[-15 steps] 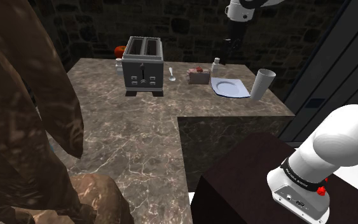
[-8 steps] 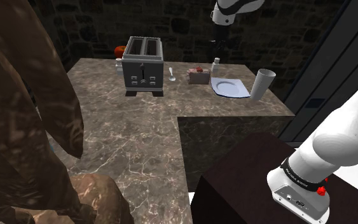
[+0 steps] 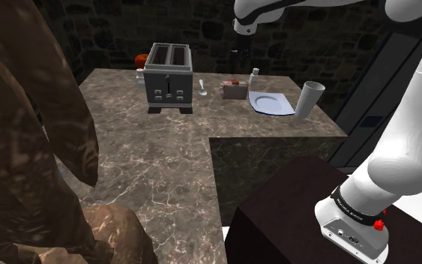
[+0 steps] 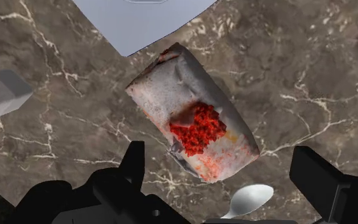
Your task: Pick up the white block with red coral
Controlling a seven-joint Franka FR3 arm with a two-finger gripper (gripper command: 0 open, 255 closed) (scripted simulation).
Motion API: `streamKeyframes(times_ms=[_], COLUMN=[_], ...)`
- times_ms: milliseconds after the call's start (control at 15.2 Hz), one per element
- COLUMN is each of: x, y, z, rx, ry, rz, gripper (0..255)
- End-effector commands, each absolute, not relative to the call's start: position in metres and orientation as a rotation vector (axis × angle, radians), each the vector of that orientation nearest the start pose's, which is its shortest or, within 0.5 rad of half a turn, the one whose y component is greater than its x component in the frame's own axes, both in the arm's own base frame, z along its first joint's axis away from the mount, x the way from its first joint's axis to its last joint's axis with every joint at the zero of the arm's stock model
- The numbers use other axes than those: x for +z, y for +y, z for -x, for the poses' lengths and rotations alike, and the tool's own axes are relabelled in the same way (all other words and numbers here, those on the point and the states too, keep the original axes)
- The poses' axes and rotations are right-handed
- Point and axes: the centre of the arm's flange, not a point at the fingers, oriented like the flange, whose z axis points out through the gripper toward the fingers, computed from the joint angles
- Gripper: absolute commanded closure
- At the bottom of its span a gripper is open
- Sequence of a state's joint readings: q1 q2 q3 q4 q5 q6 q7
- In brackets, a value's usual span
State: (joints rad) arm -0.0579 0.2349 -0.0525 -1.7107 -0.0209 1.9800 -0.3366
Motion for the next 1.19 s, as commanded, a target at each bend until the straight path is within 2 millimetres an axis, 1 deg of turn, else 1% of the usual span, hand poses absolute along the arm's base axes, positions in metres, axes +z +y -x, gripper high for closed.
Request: streamKeyframes(times_ms=[0, 396, 462, 594, 660, 1122], x=[0.448, 0.417, 0.408, 0.408, 0.408, 0.408], y=[-0.073, -0.073, -0.073, -0.073, -0.073, -0.072], z=[-0.647, -0.647, -0.647, -0.647, -0.647, -0.647], rx=[-0.049, -0.049, -0.049, -0.049, -0.049, -0.049], ry=[-0.385, -0.385, -0.385, -0.385, -0.385, -0.385], rz=[3.155, 3.155, 3.155, 3.155, 3.155, 3.155], gripper=[0, 0, 0, 0, 255, 255])
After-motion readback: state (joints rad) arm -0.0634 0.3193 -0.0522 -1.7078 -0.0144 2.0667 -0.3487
